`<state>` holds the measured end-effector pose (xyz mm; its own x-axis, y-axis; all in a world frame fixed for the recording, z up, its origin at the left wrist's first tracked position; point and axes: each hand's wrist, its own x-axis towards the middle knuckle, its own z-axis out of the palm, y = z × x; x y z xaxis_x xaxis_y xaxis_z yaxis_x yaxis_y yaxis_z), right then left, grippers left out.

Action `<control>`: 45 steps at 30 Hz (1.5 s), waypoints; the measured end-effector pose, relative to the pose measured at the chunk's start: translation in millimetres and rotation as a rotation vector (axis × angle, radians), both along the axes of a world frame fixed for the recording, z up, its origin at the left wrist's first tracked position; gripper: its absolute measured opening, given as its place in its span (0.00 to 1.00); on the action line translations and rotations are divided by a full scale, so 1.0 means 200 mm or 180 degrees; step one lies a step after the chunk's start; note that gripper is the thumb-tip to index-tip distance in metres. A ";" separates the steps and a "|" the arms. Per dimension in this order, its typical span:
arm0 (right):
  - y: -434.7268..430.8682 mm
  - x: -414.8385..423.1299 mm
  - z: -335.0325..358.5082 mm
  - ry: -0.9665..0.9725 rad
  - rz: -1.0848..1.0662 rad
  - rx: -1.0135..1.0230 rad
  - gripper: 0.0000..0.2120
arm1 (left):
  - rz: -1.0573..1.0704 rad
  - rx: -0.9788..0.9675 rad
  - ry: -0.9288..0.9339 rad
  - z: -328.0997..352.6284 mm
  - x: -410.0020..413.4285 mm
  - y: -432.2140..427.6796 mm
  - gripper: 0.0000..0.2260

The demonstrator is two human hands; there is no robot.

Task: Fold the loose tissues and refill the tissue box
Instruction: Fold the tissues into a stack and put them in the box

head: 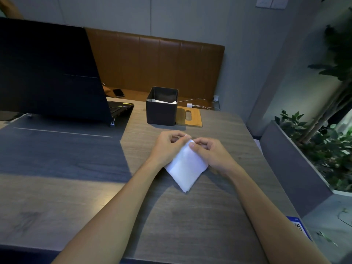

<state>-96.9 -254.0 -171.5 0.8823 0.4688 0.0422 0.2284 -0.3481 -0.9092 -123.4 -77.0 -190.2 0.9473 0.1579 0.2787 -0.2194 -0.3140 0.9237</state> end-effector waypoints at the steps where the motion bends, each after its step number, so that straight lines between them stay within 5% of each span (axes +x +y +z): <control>1: 0.01 0.00 -0.01 -0.0004 0.0042 0.0011 0.10 | 0.0038 -0.0040 -0.0002 0.00 0.01 0.01 0.06; 8: -0.04 0.05 -0.03 -0.0003 -0.0232 -0.0120 0.07 | 0.0648 0.0503 0.0029 -0.04 0.03 0.05 0.06; 15: -0.04 0.10 -0.09 -0.0993 -0.0586 -0.0970 0.07 | 0.0853 0.2007 0.0311 -0.04 0.01 0.05 0.11; 20: -0.01 0.08 -0.11 -0.1754 -0.0718 -0.1483 0.17 | 0.0443 0.2306 0.0309 -0.04 -0.02 0.01 0.29; 23: 0.04 0.01 -0.13 -0.2076 -0.0266 -0.1537 0.18 | 0.0025 0.2624 0.0287 -0.04 -0.04 -0.01 0.24; 27: 0.09 -0.06 -0.20 -0.2134 0.0266 -0.2097 0.22 | -0.0337 0.3158 0.1074 -0.07 -0.07 0.00 0.24; 35: -0.08 -0.10 -0.19 -0.1192 -0.0120 -0.3033 0.36 | -0.0232 0.3440 0.1612 -0.05 -0.10 0.00 0.27; 45: -0.04 -0.07 -0.12 -0.1347 -0.0582 -0.2181 0.25 | -0.0073 0.3492 0.1507 -0.09 -0.08 -0.02 0.33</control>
<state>-110.7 -261.1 -194.8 0.9208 0.3620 0.1450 0.3899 -0.8591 -0.3316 -138.7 -80.1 -208.0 0.9917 0.0355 -0.1234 0.0546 -0.9863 0.1558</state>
